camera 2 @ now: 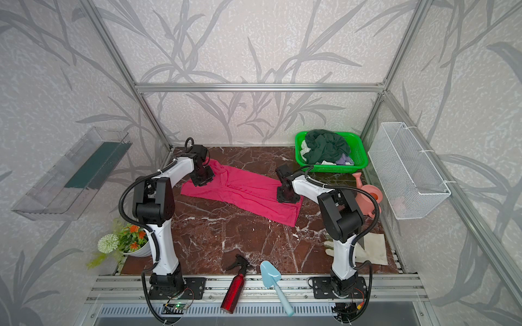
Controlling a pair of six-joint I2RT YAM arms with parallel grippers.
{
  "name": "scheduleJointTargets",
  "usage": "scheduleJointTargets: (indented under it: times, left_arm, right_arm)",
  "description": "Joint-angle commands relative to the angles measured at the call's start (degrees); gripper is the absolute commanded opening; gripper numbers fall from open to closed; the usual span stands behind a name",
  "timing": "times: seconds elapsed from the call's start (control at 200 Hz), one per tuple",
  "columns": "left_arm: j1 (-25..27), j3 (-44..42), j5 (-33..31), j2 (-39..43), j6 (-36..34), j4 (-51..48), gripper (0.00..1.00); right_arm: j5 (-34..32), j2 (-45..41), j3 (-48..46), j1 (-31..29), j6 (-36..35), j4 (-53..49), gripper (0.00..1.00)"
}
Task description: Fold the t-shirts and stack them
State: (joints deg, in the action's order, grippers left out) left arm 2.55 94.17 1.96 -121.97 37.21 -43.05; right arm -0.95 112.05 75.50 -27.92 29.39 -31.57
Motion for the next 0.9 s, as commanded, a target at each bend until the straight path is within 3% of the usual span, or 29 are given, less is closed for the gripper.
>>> scheduleJointTargets:
  times: [0.0, 0.15, 0.26, 0.425, 0.585, 0.895]
  left_arm:
    - [-1.01, 2.90, -0.31, -2.81, 0.25, -4.01, 0.26]
    - [-1.02, 8.20, -0.33, -7.15, -0.92, -5.56, 0.26]
    - [-0.98, 16.89, -0.33, -12.91, -2.28, -8.86, 0.27]
    - [-0.90, 37.35, 1.69, -25.13, -3.86, -16.12, 0.26]
    - [-0.94, 58.10, 9.90, -37.30, -5.09, -19.30, 0.28]
    - [-0.91, 62.85, 20.58, -41.76, -2.42, -4.45, 0.33]
  right_arm:
    - [1.07, 1.49, 0.21, 0.51, -1.87, -0.54, 0.41]
    - [4.69, 0.79, -3.87, 0.35, -2.01, 0.26, 0.41]
    - [9.15, -0.87, -7.57, -0.58, -1.66, 2.22, 0.41]
    - [13.78, -1.70, -9.75, -5.06, -0.25, 3.68, 0.41]
    - [17.50, -0.52, -7.84, -10.96, 2.85, 5.33, 0.41]
    - [22.67, 8.08, 4.51, -23.75, 9.90, 7.57, 0.40]
